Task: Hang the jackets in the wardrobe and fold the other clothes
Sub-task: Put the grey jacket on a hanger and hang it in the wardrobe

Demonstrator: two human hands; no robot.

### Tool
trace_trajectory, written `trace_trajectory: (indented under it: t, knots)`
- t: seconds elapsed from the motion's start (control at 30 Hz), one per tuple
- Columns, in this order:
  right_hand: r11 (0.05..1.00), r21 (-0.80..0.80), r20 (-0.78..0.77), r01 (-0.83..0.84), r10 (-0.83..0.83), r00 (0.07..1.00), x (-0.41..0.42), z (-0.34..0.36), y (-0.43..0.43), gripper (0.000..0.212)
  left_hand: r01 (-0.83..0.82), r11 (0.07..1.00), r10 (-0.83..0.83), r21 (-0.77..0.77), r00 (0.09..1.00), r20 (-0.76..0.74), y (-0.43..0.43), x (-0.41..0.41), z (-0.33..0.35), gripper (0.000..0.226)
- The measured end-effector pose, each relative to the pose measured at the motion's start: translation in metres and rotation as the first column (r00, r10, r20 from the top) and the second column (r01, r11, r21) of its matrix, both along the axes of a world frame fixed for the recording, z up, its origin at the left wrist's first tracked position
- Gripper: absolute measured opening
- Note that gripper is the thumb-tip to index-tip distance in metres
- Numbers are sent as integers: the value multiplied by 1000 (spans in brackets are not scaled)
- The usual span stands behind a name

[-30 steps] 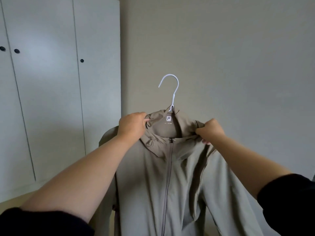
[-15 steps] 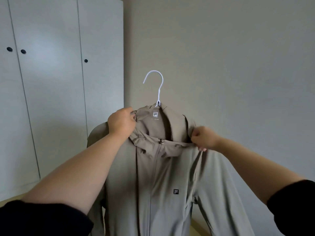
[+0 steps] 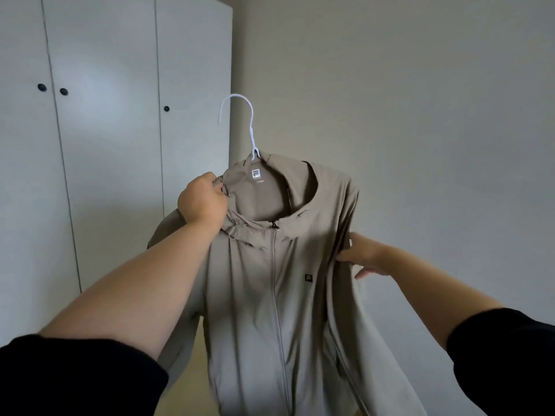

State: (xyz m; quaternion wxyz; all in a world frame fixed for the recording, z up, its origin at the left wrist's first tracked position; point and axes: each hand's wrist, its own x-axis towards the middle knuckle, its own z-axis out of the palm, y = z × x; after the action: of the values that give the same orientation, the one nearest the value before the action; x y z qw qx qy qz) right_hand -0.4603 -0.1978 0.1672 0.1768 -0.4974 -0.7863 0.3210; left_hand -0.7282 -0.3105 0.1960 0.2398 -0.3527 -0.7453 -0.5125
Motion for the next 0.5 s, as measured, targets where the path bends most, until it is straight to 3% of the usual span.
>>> trace_trajectory:
  t: [0.07, 0.13, 0.17, 0.23, 0.3, 0.37, 0.47, 0.5]
  knots:
    - [943, 296, -121, 152, -120, 985, -18, 2, -1, 41, -12, 1000, 12, -13, 1000, -2, -3, -2, 1, 14]
    - [809, 501, -334, 306, -146, 931, -31, 12, -7, 47, 0, 1000, 0, -16, 1000, -20, -5, -5, 1, 15]
    - [742, 591, -375, 317, -96, 922, -36, 18, -10, 49, 19, 1000, -20, -18, 999, -42, -5, -6, 0, 17]
    - [639, 730, -304, 241, -13, 953, -45, 26, -14, 50, 82, 996, -83, -18, 990, -112, -6, -5, -4, 23]
    - [611, 784, -174, 115, 38, 984, -53, 31, -17, 38, 163, 986, -164, -18, 970, -180, -5, 0, -9, 21]
    - [662, 749, -65, 15, 50, 997, -58, 32, -20, 20, 215, 976, -218, -40, 948, -232, -2, 5, -14, 15]
    - [704, 710, -45, 13, 27, 999, -55, 22, -20, 31, 322, 943, -333, -90, 924, -186, 5, 8, -20, 9]
    - [706, 707, -61, 42, 1, 998, -53, 17, -20, 30, 350, 928, -364, -124, 923, -121, 7, 7, -21, 19]
